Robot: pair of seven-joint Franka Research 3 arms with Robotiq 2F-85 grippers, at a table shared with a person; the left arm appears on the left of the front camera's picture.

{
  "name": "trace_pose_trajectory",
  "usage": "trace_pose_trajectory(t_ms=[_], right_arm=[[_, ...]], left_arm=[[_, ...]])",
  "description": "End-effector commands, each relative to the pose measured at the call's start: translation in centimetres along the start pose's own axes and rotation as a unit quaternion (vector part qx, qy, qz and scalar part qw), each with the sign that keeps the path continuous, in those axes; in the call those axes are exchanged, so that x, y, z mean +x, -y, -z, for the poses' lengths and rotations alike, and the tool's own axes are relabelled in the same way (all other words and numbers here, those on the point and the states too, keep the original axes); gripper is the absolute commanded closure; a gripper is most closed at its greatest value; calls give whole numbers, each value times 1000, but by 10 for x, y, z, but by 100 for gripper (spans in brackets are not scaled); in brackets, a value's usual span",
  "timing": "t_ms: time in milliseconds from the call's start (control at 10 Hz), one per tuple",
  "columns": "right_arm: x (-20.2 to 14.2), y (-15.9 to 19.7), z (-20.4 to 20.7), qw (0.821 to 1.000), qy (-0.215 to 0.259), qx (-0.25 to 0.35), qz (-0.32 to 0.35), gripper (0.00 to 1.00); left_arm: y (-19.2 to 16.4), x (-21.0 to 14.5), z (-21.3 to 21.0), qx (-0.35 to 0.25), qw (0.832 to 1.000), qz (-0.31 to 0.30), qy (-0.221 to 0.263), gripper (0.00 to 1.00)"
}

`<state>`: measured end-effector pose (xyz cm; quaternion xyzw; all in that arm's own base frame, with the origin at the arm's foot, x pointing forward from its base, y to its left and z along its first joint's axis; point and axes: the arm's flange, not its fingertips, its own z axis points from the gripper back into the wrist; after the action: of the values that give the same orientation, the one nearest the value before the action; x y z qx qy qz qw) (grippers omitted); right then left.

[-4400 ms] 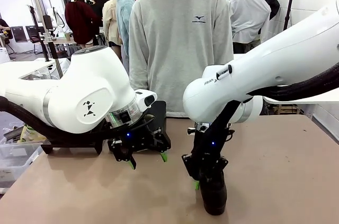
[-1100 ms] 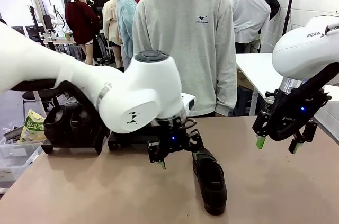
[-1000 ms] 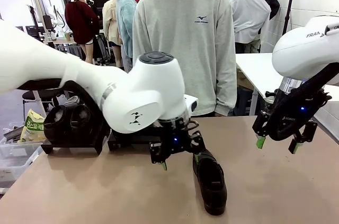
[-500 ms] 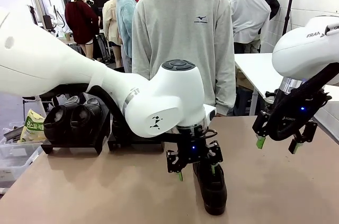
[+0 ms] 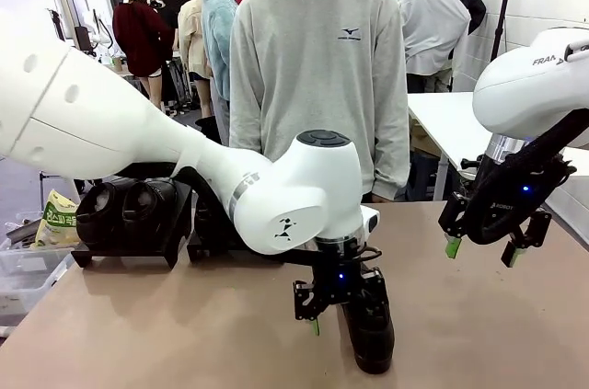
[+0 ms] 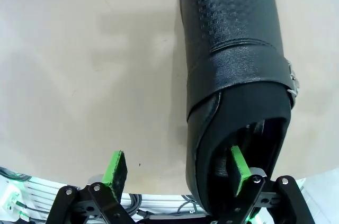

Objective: Organize the shoes by placing them on the stand.
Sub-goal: Place the Shoe from the middle of the table onto the Shoes Stand.

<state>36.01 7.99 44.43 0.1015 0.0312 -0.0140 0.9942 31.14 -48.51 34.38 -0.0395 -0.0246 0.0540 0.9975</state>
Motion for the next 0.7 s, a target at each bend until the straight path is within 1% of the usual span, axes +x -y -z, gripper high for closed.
trace_pose_trajectory(t_ms=[0, 300, 500, 600], right_arm=[[-1, -1, 1, 1000, -2, 0, -2, 0], [-1, -1, 1, 1000, -2, 0, -2, 0], [-1, -1, 1, 1000, -2, 0, -2, 0], [-1, -1, 1, 1000, -2, 0, -2, 0]], left_arm=[[9, 5, 3, -16, 999, 6, -29, 19], [8, 5, -1, -11, 1000, 3, -22, 68], [7, 4, -3, -1, 999, -1, -33, 100], [7, 4, -3, 0, 999, -3, -36, 100]])
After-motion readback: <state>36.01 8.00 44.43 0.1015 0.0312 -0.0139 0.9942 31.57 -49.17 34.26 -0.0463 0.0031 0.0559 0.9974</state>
